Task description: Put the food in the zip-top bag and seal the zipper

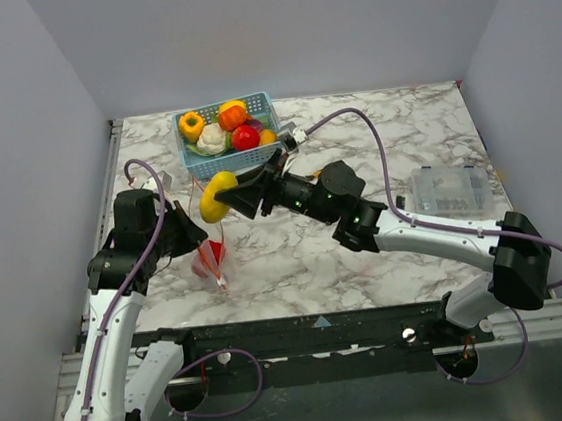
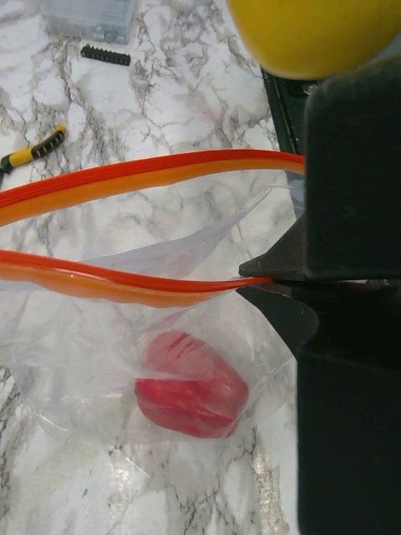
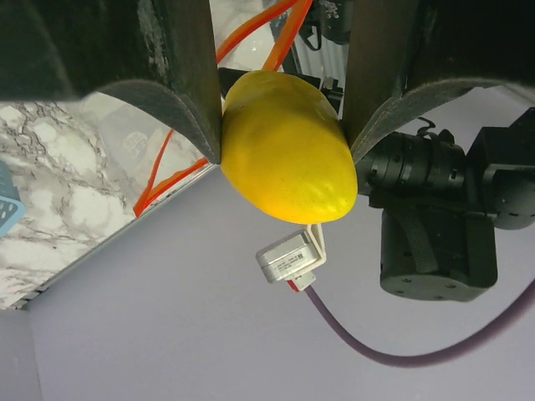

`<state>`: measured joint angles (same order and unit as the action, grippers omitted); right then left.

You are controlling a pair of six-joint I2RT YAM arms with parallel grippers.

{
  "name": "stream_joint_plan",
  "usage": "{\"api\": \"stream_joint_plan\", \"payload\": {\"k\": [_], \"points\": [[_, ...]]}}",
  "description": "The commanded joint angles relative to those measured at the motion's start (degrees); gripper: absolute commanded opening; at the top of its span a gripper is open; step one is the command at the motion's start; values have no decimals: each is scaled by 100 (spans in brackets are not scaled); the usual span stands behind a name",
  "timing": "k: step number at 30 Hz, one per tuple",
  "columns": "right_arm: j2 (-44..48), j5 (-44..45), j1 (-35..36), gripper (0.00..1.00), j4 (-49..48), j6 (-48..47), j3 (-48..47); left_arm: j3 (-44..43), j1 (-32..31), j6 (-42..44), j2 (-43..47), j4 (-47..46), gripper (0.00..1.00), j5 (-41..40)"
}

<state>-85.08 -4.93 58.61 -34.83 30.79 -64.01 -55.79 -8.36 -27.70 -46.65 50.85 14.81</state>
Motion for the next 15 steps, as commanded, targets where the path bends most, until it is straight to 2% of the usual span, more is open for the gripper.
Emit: {"api": "stream_joint_plan", "payload": {"k": [1,11,15], "points": [[-154,-248,76,1,-363,-345,-3,64,18,-147,67,-421,0,357],[-686,442,231,1,357,-1299,-569,152,18,-166,60,-468,0,309],[-889,1237,371,5,723,-1653,-881,119,21,-148,85,-406,0,240]]}}
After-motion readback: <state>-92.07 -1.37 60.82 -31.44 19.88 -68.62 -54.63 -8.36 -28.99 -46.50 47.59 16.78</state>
